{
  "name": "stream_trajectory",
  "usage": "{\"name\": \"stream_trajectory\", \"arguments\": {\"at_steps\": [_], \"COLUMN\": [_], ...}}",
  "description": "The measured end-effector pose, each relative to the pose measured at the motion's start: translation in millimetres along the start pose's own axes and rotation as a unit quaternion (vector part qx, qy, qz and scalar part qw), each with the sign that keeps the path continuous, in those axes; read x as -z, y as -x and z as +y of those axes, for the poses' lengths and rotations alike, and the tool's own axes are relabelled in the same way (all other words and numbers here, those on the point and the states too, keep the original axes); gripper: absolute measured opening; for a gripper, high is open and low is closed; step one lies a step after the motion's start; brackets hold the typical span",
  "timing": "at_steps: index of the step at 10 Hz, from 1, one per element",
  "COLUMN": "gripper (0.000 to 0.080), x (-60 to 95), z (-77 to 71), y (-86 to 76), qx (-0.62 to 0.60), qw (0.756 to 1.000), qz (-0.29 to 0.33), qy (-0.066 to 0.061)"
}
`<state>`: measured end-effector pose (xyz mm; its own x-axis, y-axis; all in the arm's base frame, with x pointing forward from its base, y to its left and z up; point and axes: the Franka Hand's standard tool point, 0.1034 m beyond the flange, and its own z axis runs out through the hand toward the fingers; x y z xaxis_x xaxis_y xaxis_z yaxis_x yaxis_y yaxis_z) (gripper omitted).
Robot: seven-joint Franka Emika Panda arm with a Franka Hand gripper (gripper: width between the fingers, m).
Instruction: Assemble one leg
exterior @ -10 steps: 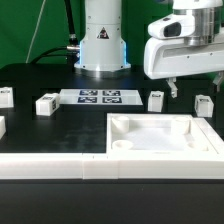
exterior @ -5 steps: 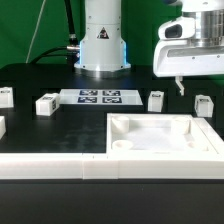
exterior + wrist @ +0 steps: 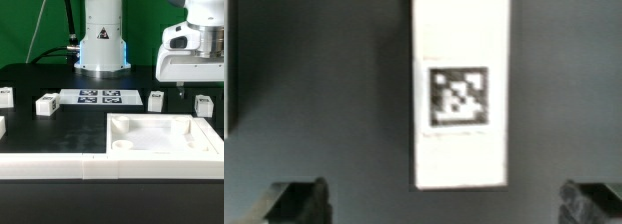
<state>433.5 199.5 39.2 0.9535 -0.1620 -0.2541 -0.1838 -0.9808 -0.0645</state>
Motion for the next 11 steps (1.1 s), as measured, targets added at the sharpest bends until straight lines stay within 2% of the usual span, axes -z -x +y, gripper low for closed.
{"name": "stream_trajectory", "arguments": {"at_steps": [2, 4, 7, 8, 9, 11], "gripper": [0.0649, 0.0649, 0.0649, 0.0649, 0.0649, 0.0649], "x": [0.8, -2.5, -12.8, -15.1, -20.8, -27.2], "z": [-2.1, -2.2, -2.3, 3.6, 4.1, 2.7], "y": [0.2, 2.3, 4.5, 11.6, 10.2, 11.6], "qx": [0.020, 0.025, 0.023, 0.022, 0.020, 0.019], "qw": [0.996, 0.987, 0.966, 0.948, 0.939, 0.939], "qz": [-0.083, -0.158, -0.255, -0.314, -0.339, -0.340], "qy": [0.014, 0.018, 0.032, 0.044, 0.048, 0.049]}}
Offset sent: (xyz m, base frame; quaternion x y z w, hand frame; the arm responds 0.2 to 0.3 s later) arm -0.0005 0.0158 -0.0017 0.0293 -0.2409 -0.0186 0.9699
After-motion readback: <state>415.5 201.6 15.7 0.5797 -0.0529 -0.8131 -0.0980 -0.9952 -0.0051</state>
